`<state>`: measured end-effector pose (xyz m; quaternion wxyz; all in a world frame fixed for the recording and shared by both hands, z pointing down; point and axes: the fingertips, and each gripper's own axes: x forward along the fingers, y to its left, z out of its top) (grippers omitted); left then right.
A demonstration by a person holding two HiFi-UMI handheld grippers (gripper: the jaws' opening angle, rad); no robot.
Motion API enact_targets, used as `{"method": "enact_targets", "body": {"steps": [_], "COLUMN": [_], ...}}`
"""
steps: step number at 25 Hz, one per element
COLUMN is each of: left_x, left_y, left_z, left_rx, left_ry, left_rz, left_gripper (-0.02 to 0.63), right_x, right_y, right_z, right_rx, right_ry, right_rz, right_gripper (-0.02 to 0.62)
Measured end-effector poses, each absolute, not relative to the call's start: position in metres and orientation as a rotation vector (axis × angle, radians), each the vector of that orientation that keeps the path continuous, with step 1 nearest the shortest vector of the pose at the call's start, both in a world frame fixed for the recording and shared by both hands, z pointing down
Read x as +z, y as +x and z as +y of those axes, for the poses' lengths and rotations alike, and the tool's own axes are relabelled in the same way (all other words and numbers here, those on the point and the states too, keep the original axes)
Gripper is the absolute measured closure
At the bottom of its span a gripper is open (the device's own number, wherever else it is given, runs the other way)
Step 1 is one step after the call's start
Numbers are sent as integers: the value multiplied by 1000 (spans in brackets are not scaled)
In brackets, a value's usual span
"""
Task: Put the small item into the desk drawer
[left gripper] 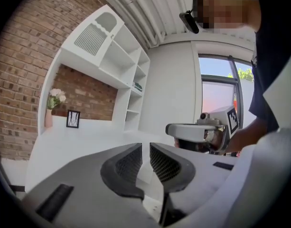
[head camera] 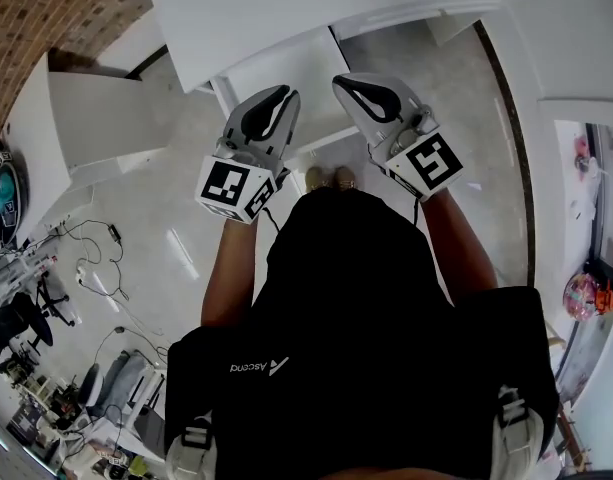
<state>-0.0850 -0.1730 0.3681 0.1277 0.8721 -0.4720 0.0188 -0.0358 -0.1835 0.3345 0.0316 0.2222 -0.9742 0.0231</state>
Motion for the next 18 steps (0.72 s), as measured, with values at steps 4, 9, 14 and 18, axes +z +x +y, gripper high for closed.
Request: {"method": "enact_targets", "body": {"steps": [4,9,14,18], "left_x": [323,283,262,249], "left_y": [-82,-83,-81,-74], "left_z": [-164,-152,-139,-129], "left_rx": [-34,-104,-125,-136], "left_ry": [2597,2667,2708,2739], "left_rz": [-1416,-1470,-1506,-1518], "left_gripper": [565,581,606,607], "right_x": [311,285,269,259], "right_y": [-40,-49,-50,-49], "right_z": [-173,-157,-139,-126], "right_rx": [24,-16,-57,-29], "right_ry": [665,627,598,593], "right_rz": [-3069,-3125,-3156,-3162], "right_gripper": [595,595,595,595]}}
